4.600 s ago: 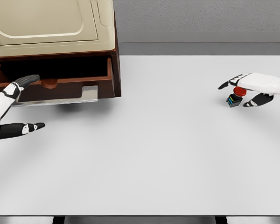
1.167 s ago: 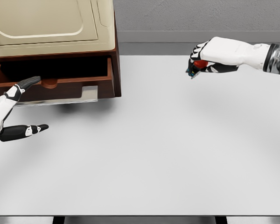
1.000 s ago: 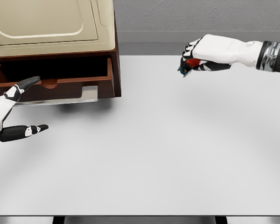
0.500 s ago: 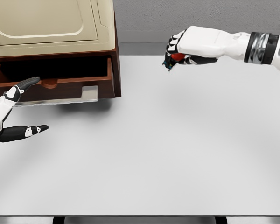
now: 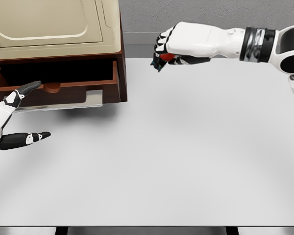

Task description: Open the cabinet drawer with left arm, and place a switch into the drawer with right arm

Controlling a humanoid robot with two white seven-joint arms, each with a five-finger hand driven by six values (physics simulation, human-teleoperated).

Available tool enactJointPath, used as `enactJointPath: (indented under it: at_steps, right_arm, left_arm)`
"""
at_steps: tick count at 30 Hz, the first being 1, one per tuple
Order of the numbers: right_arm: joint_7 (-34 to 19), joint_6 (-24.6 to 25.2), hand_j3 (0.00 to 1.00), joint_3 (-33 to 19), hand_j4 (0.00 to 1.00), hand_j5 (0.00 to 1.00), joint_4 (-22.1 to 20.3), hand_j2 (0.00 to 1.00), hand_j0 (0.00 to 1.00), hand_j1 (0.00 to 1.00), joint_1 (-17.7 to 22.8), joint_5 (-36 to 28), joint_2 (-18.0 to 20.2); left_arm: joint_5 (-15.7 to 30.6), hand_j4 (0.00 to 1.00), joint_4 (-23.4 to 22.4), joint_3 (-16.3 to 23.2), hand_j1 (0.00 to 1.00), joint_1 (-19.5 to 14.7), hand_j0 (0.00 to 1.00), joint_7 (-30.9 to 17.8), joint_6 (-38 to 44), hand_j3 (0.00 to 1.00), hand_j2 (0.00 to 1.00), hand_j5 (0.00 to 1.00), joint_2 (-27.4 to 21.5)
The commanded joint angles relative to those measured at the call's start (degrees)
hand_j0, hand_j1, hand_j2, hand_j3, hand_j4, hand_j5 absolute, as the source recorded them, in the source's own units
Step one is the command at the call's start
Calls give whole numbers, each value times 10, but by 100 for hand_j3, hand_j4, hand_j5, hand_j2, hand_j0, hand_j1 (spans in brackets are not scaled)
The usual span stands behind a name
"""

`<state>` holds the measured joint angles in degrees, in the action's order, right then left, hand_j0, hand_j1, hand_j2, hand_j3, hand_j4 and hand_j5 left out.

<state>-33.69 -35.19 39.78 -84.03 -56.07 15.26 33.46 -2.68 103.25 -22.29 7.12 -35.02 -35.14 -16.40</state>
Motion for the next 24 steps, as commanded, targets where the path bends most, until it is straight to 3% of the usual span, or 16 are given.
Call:
enactJointPath:
  at_steps: [1, 17, 24]
  right_arm:
    - [0, 2, 45, 3, 45, 45, -12, 45, 45, 45, 0, -6, -7]
    - [-1, 2, 45, 24, 45, 45, -20, 45, 45, 45, -19, -5, -63]
    - [-1, 2, 45, 40, 45, 45, -1, 45, 45, 45, -35, -3, -86]
  left_arm:
    - [5, 100, 0, 0, 100, 0, 100, 0, 1, 100, 100, 100, 0]
    - [5, 100, 0, -1, 100, 0, 100, 0, 1, 100, 100, 100, 0]
    - [6, 100, 0, -1, 100, 0, 100, 0, 1, 100, 100, 100, 0]
